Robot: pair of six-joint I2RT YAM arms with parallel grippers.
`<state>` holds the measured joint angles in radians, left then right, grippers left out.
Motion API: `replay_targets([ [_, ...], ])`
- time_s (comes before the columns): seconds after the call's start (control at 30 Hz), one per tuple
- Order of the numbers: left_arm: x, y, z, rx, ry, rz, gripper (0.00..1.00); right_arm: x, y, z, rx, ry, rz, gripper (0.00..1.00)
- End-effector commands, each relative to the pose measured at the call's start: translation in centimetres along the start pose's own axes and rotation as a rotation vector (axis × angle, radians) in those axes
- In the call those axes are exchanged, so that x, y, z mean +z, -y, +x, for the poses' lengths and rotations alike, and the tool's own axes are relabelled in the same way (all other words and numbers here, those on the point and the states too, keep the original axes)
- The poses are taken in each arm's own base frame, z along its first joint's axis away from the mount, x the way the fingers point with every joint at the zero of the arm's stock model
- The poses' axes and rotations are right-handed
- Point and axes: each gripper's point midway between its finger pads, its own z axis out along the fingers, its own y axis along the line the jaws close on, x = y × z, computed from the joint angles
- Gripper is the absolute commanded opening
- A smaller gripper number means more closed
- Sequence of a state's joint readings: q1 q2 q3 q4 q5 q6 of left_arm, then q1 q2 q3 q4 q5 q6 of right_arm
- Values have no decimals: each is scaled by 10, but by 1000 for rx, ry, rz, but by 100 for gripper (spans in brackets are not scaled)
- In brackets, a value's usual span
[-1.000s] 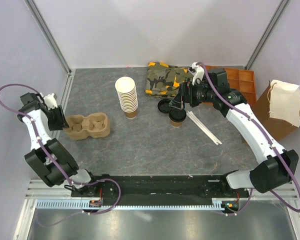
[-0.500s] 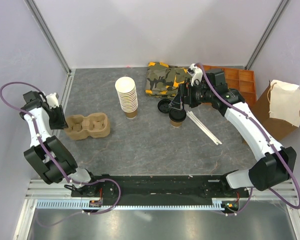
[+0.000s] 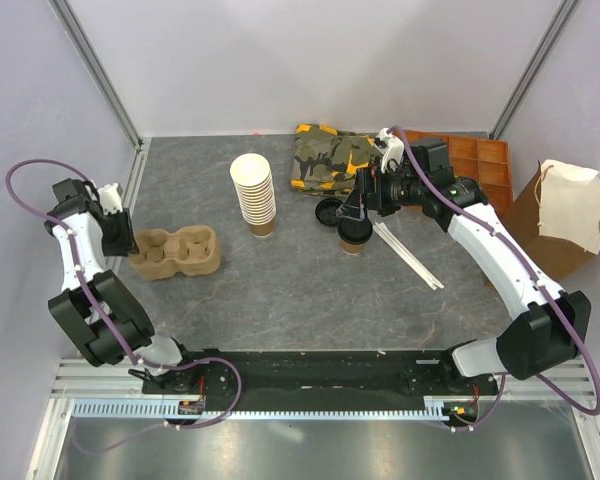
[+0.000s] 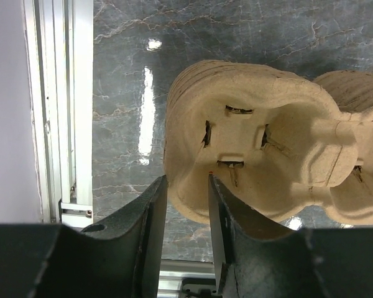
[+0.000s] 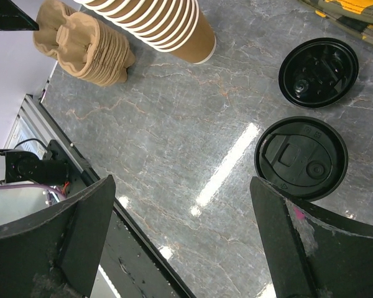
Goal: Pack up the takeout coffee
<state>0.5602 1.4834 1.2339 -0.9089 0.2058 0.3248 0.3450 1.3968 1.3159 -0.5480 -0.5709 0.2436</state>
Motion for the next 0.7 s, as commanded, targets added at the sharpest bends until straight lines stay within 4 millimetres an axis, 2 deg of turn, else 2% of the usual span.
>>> replay_targets([
  [0.0, 1, -3, -12, 47, 25, -16, 40, 3, -4, 0, 2, -5, -25, 98],
  [0.23, 2, -3, -9, 47, 18, -23, 38, 5, -4, 1, 8, -11, -30, 98],
  [0.5, -10, -1, -19, 78, 64, -18, 24, 5, -3, 1, 10, -12, -30, 98],
  [0.53, -18, 2, -22, 102, 88, -15, 25, 4, -4, 1, 9, -13, -31, 98],
  [0.67, -45, 20, -33, 205, 152, 39, 39, 3, -4, 1, 8, -12, -31, 98],
])
